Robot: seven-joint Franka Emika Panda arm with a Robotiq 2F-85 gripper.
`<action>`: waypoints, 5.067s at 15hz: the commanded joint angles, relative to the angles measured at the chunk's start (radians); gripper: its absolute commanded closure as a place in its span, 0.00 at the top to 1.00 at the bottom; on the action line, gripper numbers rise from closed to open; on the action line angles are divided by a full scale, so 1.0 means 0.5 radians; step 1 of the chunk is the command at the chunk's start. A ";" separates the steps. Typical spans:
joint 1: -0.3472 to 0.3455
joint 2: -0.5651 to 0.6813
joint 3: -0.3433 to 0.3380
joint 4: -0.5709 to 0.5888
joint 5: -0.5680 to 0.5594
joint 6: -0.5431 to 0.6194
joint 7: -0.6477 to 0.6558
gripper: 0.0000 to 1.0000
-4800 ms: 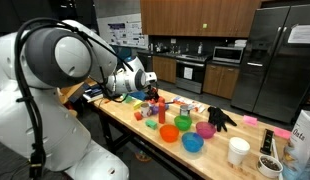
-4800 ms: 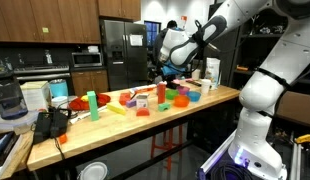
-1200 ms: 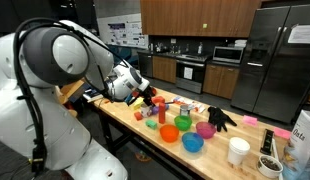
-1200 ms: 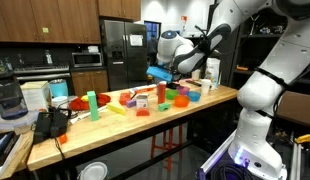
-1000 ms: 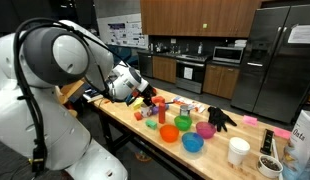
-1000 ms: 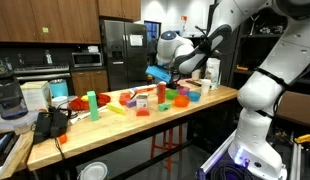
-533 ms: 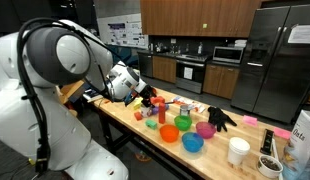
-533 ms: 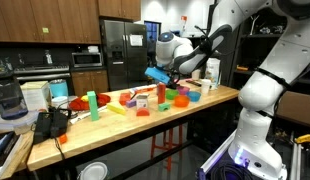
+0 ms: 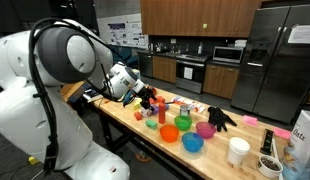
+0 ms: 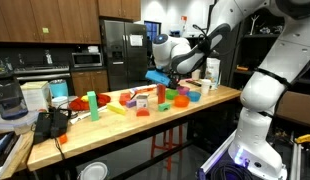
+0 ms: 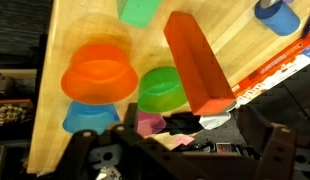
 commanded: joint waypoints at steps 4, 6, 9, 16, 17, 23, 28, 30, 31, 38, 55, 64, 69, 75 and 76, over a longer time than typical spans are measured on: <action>0.109 0.055 -0.079 0.082 0.116 -0.151 0.023 1.00; 0.110 0.064 -0.078 0.092 0.117 -0.139 0.078 1.00; 0.111 0.067 -0.079 0.104 0.106 -0.147 0.122 1.00; 0.120 0.061 -0.089 0.081 0.089 -0.122 0.096 1.00; 0.115 0.060 -0.083 0.082 0.067 -0.131 0.118 1.00; 0.087 0.086 -0.051 0.098 -0.020 -0.063 0.784 1.00; 0.110 0.099 -0.055 0.106 -0.058 -0.112 1.043 1.00; 0.122 0.101 -0.055 0.109 -0.087 -0.187 0.997 1.00; 0.013 0.064 0.033 0.108 -0.069 -0.210 0.906 1.00; 0.126 0.087 -0.040 0.105 -0.105 -0.280 0.909 1.00; 0.122 0.088 -0.038 0.105 -0.105 -0.282 0.910 1.00; 0.122 0.088 -0.037 0.105 -0.105 -0.283 0.910 1.00; 0.122 0.088 -0.037 0.105 -0.105 -0.283 0.910 1.00; 0.122 0.088 -0.037 0.105 -0.105 -0.283 0.910 1.00; 0.122 0.088 -0.037 0.105 -0.105 -0.283 0.910 1.00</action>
